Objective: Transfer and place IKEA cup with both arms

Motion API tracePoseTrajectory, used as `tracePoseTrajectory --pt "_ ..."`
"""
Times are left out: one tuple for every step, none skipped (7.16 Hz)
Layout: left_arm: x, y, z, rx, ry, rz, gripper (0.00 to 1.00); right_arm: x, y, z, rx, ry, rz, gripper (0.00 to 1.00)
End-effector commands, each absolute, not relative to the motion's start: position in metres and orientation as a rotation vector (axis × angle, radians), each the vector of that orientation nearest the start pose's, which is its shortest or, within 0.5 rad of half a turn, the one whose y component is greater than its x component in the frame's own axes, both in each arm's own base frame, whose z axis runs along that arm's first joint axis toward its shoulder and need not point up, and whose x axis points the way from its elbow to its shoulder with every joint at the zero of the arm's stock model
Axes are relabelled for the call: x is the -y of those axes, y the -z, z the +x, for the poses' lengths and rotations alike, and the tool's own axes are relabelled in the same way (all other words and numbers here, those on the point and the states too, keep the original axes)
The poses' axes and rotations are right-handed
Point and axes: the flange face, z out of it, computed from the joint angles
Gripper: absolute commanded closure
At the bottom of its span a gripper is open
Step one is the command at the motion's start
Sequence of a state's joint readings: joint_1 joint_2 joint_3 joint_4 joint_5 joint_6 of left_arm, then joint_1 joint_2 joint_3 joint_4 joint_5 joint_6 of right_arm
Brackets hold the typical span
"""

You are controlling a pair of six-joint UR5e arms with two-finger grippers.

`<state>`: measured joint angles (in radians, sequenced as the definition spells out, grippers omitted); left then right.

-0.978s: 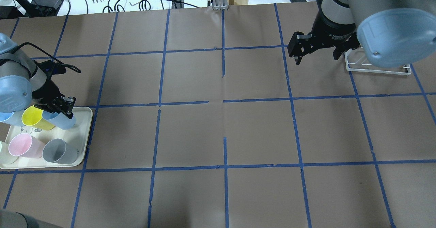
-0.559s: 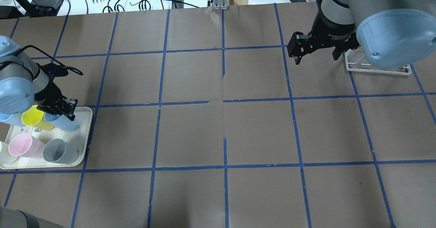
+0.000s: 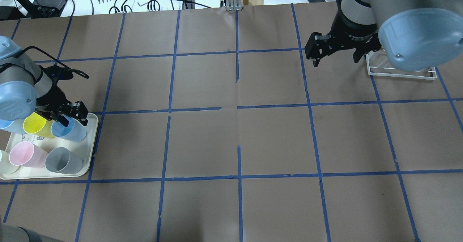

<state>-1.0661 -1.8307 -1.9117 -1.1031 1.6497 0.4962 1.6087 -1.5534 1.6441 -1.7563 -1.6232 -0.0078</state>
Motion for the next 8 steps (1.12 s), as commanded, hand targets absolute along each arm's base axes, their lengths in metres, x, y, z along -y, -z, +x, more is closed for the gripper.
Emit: tracePoseTrajectory --pt "0.506 -0.283 0.132 -3.127 -0.216 0.002 0.0 0.501 -0.463 0.147 -3.188 0.155 -0.069 0.0" --pt "0.498 -0.312 0.124 -3.152 -0.21 0.002 0.0 0.501 -0.463 0.147 -3.189 0.156 -0.069 0.0" --pt "0.491 -0.344 0.117 -3.177 -0.218 0.001 0.0 0.502 -0.462 0.147 -3.189 0.153 -0.069 0.0" --pt "0.485 -0.372 0.111 -3.205 -0.224 -0.007 0.0 0.502 -0.462 0.147 -3.188 0.153 -0.069 0.0" --pt "0.48 -0.394 0.102 -3.202 -0.213 -0.002 0.0 0.502 -0.462 0.147 -3.188 0.151 -0.069 0.0" --pt "0.476 -0.408 0.077 -3.198 -0.192 0.051 0.0 0.502 -0.462 0.147 -3.188 0.153 -0.069 0.0" --pt "0.473 -0.423 0.037 -3.177 -0.151 0.051 0.0 0.502 -0.462 0.147 -3.188 0.153 -0.069 0.0" --pt "0.468 -0.432 -0.006 -3.16 -0.129 -0.019 0.0 0.502 -0.462 0.147 -3.188 0.153 -0.069 0.0"
